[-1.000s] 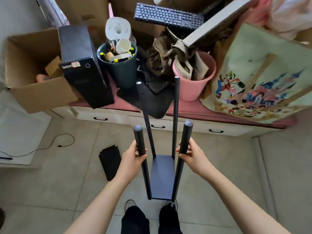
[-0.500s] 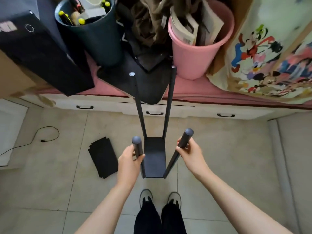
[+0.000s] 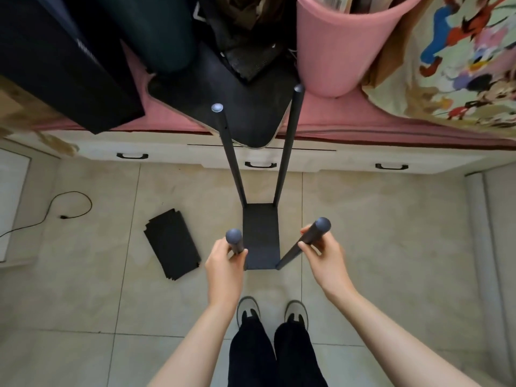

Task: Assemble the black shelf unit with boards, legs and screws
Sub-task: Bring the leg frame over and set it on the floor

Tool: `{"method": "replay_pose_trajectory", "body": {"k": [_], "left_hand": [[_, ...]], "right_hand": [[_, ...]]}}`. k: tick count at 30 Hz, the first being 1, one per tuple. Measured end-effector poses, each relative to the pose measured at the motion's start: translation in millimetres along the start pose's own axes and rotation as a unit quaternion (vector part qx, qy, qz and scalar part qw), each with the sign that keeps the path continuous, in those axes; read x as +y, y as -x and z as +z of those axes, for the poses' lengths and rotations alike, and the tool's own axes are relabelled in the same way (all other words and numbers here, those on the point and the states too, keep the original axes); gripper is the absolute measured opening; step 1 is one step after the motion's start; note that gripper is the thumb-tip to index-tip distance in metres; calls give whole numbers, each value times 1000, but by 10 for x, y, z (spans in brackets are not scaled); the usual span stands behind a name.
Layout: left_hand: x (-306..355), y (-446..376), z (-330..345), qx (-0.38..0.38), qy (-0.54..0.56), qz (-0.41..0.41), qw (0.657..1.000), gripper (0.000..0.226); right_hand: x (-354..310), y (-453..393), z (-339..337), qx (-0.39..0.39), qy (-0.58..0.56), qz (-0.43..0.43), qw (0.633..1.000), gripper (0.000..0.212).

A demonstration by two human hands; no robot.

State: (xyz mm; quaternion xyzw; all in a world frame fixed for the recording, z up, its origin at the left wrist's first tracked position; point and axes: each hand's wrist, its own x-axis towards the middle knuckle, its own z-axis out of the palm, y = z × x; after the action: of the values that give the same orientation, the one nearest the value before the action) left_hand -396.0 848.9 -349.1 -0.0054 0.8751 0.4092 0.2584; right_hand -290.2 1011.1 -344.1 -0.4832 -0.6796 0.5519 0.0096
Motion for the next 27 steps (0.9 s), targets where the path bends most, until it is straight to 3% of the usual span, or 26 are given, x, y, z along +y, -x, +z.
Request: {"method": "replay_pose_trajectory", "body": {"k": [10,27], "left_hand": [[-399,350,-52,-47,-1,-93,995,29],[-738,632,-101,-53,21,-123,991,42]], "right_hand": [[342,431,9,-14,54,77,995,31],[445,746,19,-59,92,76,991,43]]}}
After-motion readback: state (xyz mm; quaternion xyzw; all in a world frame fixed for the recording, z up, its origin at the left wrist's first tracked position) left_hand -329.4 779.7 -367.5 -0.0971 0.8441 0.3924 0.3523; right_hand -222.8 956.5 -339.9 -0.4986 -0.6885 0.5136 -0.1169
